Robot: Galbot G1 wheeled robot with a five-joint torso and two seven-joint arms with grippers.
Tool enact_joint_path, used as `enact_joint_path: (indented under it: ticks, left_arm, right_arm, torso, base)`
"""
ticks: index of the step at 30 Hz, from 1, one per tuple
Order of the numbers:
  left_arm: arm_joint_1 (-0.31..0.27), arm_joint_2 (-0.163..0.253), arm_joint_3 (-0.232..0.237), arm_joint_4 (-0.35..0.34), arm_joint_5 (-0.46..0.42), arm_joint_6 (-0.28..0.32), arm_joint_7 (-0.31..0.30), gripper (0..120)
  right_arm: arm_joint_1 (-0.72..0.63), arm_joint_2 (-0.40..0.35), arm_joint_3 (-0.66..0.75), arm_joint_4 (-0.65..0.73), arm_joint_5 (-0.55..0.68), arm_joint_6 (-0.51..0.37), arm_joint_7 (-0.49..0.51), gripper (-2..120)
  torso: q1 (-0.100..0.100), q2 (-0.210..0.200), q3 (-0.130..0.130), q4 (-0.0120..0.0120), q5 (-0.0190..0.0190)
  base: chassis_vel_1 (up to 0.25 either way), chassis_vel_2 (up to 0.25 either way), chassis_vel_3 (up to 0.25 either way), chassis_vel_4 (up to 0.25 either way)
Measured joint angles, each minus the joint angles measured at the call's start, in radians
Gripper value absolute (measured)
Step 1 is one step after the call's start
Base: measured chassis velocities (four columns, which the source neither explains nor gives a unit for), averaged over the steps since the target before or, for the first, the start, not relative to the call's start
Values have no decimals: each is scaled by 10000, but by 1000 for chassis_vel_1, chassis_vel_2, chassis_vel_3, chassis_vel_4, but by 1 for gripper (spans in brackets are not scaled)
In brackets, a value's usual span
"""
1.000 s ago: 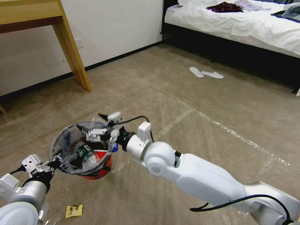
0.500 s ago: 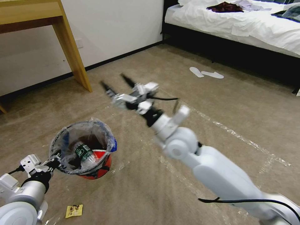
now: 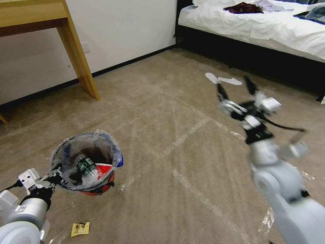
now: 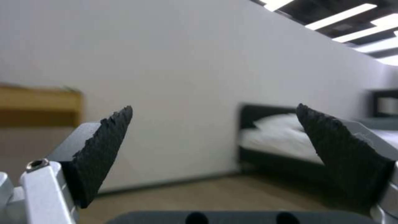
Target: Pick up the trash bin and place the garbage on the floor into it.
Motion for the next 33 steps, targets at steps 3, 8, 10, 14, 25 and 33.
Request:
enact_joint_path:
  ticks: [3, 8, 10, 14, 25, 33]
  left_arm:
    - [112, -39, -1, -49, 179, -98, 85, 2]
    - [284, -81, -2, -143, 338, -215, 183, 2]
    - [291, -85, 0, -152, 359, -233, 189, 2]
    - [315, -101, 32, -160, 370, -245, 200, 2]
    - [418, -151, 67, -315, 390, -254, 218, 2]
    - [471, -156, 56, -381, 383, -254, 223, 2]
  right_arm:
    - [-773, 465, 260, 346, -537, -77, 416, 100]
    - [-1648, 1308, 160, 619, -1411, -131, 859, 100]
    - [-1769, 1506, 44, 596, -1760, -110, 904, 100]
    - [-1973, 1952, -283, 442, -2426, -86, 954, 100]
    - [-2161, 2269, -535, 168, -3065, 125, 942, 100]
    - [-2157, 2350, -624, 92, -3155, 187, 898, 100]
  torso:
    - [0, 0, 0, 4, -1]
    - [0, 0, 1, 3, -3]
    - [0, 0, 1, 3, -1]
    - [0, 1, 2, 4, -2]
    - [-1, 1, 1, 3, -2]
    - [2, 0, 4, 2, -2]
  base:
    - [0, 0, 0, 0]
    - [0, 0, 0, 0]
    - [0, 0, 0, 0]
    - [0, 0, 0, 0]
    - [-21, 15, 15, -23]
    - [-147, 132, 152, -154]
